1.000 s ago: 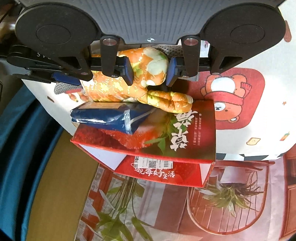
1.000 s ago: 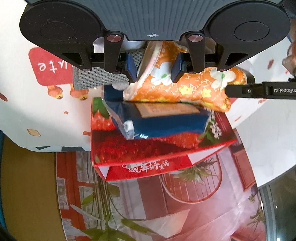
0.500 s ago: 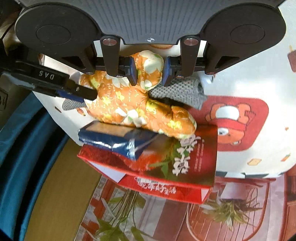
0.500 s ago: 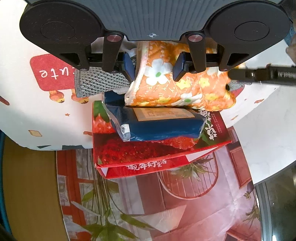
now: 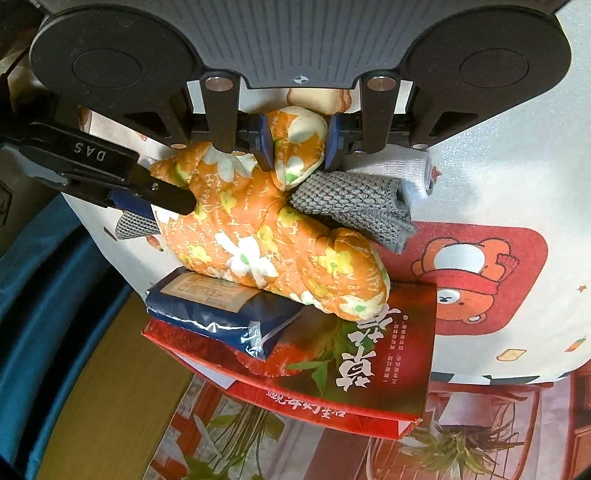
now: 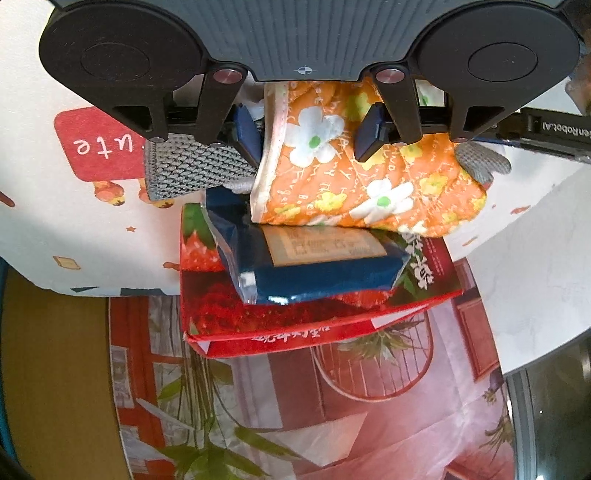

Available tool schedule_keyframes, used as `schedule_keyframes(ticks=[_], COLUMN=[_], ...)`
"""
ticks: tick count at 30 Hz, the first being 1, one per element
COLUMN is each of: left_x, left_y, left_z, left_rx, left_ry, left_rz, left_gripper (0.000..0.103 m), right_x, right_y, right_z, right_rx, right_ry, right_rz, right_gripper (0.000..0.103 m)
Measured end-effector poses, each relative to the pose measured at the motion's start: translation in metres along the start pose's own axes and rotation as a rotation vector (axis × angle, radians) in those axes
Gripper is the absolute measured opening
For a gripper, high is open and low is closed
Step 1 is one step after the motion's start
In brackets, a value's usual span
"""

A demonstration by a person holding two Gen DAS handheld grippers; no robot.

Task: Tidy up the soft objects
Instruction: 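Move both tools down to the orange floral quilted cloth, then close both tools on the orange floral cloth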

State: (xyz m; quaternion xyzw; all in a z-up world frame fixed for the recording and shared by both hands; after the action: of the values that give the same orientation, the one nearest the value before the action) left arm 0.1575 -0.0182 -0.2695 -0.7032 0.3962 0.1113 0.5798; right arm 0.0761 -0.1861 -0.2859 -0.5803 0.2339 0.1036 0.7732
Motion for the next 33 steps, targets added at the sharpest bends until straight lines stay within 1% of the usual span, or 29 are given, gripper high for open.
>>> schedule_keyframes(ticks=[6, 10, 13, 16, 18, 23, 27, 28, 31, 33], left_x=[0.001, -0.005, -0.017, -0.033, -0.037, -0.022, 0.0, 0.004, 0.006, 0.004], left_y=[0.0, -0.003, -0.011, -0.027, -0.039, -0.062, -0.067, -0.066, -0.058, -0.053], left_z=[0.005, 0.006, 0.006, 0.008, 0.012, 0.03, 0.041, 0.041, 0.042, 0.041], left_rx=[-0.029, -0.053, -0.076, -0.113, -0.139, -0.216, -0.26, -0.264, -0.271, -0.256], left_ry=[0.011, 0.024, 0.029, 0.036, 0.023, -0.048, -0.043, -0.043, -0.033, -0.029], left_rz=[-0.003, -0.027, -0.071, -0.142, -0.166, -0.166, -0.121, -0.112, -0.11, -0.116], left_gripper=[0.032, 0.032, 0.032, 0.032, 0.033, 0.033, 0.033, 0.035, 0.035, 0.035], right_x=[0.006, 0.007, 0.006, 0.006, 0.006, 0.006, 0.007, 0.007, 0.007, 0.007], right_y=[0.005, 0.007, 0.008, 0.009, 0.009, 0.008, 0.008, 0.009, 0.008, 0.008], right_z=[0.003, 0.007, 0.008, 0.009, 0.008, 0.008, 0.008, 0.008, 0.006, 0.005], right_rx=[-0.043, -0.083, -0.092, -0.096, -0.099, -0.098, -0.093, -0.09, -0.078, -0.073], right_ry=[0.016, 0.024, 0.025, 0.025, 0.024, 0.023, 0.02, 0.018, 0.01, 0.008], right_rz=[0.027, 0.037, 0.041, 0.042, 0.043, 0.043, 0.042, 0.04, 0.035, 0.034], right_gripper=[0.053, 0.051, 0.049, 0.049, 0.049, 0.049, 0.049, 0.049, 0.049, 0.049])
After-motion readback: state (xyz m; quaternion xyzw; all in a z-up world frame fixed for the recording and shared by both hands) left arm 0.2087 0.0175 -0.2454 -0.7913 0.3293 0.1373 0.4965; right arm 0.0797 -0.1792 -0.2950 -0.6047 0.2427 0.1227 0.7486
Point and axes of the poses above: each gripper's, at about its wrist camera, not at the fingertips, and x roughly the way its jaws point, z to its left, y to its underside, the point moved 4 cm from there along x, roughly the way its jaws point, and after that the axes turned 4 degrees about -z, right-handed, at the moved point
